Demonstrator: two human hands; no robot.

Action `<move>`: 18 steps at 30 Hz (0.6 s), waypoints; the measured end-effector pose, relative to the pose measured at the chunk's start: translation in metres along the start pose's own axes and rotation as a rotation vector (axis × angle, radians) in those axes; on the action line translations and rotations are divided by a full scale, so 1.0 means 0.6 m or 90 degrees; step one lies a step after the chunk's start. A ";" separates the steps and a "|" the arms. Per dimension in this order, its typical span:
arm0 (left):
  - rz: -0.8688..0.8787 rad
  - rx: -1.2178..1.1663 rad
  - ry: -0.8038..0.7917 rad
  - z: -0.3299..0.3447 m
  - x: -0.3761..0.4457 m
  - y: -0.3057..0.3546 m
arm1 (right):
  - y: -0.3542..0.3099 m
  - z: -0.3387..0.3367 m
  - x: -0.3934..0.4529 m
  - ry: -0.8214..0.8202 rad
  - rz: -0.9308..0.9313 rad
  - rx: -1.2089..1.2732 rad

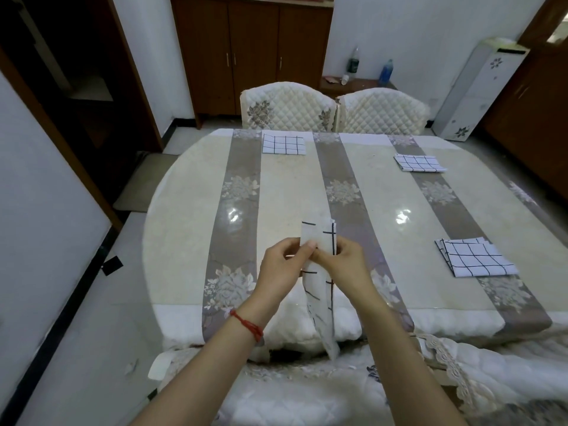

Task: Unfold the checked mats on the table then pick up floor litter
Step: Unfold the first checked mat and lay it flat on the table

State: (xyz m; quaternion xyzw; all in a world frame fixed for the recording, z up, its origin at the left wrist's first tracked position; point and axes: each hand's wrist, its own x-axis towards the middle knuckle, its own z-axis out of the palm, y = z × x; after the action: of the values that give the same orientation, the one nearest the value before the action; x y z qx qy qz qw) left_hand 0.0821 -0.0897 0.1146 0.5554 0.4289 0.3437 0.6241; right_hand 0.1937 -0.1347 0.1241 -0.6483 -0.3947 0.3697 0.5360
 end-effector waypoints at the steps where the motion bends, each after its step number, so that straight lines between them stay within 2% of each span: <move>1: -0.003 -0.009 0.004 0.001 0.002 0.001 | 0.001 0.001 -0.001 -0.020 0.001 -0.004; 5: -0.014 -0.033 0.048 -0.004 0.011 0.001 | 0.007 0.000 -0.002 -0.064 -0.006 -0.017; 8: -0.039 -0.093 0.049 -0.017 0.019 -0.001 | 0.012 -0.008 0.000 -0.044 -0.009 -0.018; 11: -0.046 -0.105 0.075 -0.038 0.033 -0.005 | 0.014 -0.022 0.005 -0.004 -0.025 -0.035; 14: -0.056 -0.110 0.145 -0.072 0.053 -0.008 | 0.015 -0.046 0.013 0.051 -0.027 -0.042; 18: -0.050 -0.084 0.229 -0.128 0.078 -0.015 | 0.017 -0.086 0.030 0.183 -0.016 -0.006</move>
State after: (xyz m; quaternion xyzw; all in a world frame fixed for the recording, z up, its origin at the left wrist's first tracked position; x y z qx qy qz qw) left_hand 0.0297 -0.0178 0.0972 0.4254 0.5316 0.4400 0.5855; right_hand 0.2488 -0.1402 0.1208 -0.6921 -0.3234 0.2644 0.5887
